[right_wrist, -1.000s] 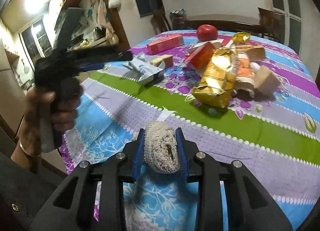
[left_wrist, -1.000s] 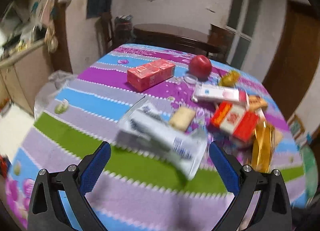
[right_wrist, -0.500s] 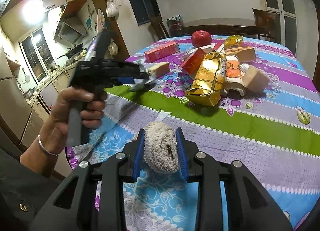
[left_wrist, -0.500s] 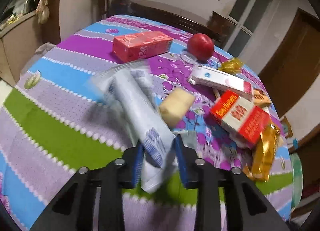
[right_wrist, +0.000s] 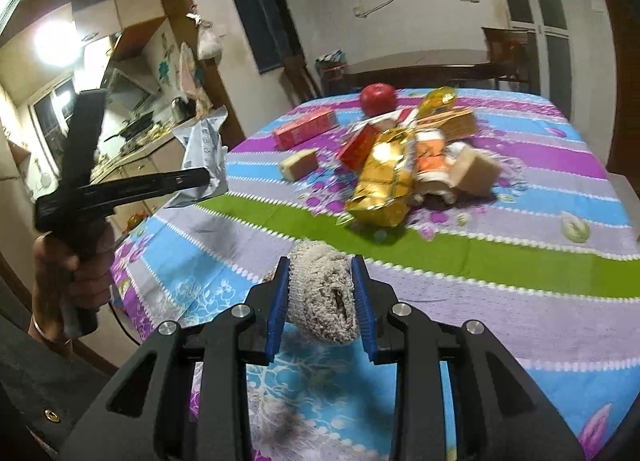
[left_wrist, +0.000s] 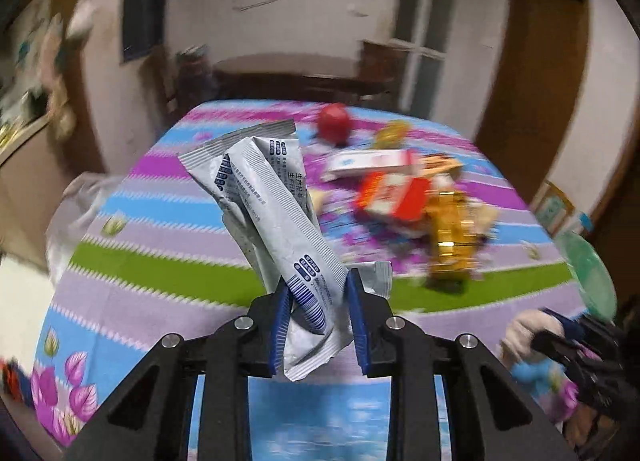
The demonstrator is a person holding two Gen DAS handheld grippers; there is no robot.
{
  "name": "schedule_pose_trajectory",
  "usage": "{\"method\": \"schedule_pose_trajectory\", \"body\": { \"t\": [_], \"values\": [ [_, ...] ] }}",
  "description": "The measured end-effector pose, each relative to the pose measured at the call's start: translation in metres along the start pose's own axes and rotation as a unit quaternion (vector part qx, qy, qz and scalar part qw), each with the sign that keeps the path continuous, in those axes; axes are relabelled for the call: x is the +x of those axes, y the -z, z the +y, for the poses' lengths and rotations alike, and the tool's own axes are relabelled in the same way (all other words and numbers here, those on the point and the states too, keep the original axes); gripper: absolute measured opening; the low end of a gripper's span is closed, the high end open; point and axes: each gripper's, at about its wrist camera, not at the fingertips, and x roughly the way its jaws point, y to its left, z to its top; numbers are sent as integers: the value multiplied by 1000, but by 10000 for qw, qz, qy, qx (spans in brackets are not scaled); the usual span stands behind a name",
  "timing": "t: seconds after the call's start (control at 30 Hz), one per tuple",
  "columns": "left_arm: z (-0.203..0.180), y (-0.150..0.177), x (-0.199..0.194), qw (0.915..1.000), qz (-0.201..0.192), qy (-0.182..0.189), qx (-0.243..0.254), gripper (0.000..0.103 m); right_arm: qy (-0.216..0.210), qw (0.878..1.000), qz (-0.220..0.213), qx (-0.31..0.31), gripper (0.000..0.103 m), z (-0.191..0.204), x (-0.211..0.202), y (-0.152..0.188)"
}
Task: Collect trash
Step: 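Carry the towel and wrapper in both tools over the green bin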
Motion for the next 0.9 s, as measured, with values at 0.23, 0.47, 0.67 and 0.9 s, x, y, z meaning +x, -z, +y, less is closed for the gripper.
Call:
{"method": "schedule_pose_trajectory", "body": {
  "t": [0.23, 0.47, 0.67, 0.9],
  "values": [
    [-86, -21, 6, 9919, -54, 968, 818, 29, 832, 9940, -551, 438, 29, -48, -70, -13],
    [-203, -45, 44, 9659, 240, 2043, 1574, 29, 2237, 9670, -755, 961, 29, -125, -148, -12],
    [-313, -49, 80, 9314, 441, 2695, 2407, 29, 3107, 9373, -620, 1451, 29, -196, -197, -5],
    [-428, -28, 124, 8928, 778, 3142, 3132, 29, 3411, 9177, -532, 1964, 29, -242, -210, 3]
  ]
}}
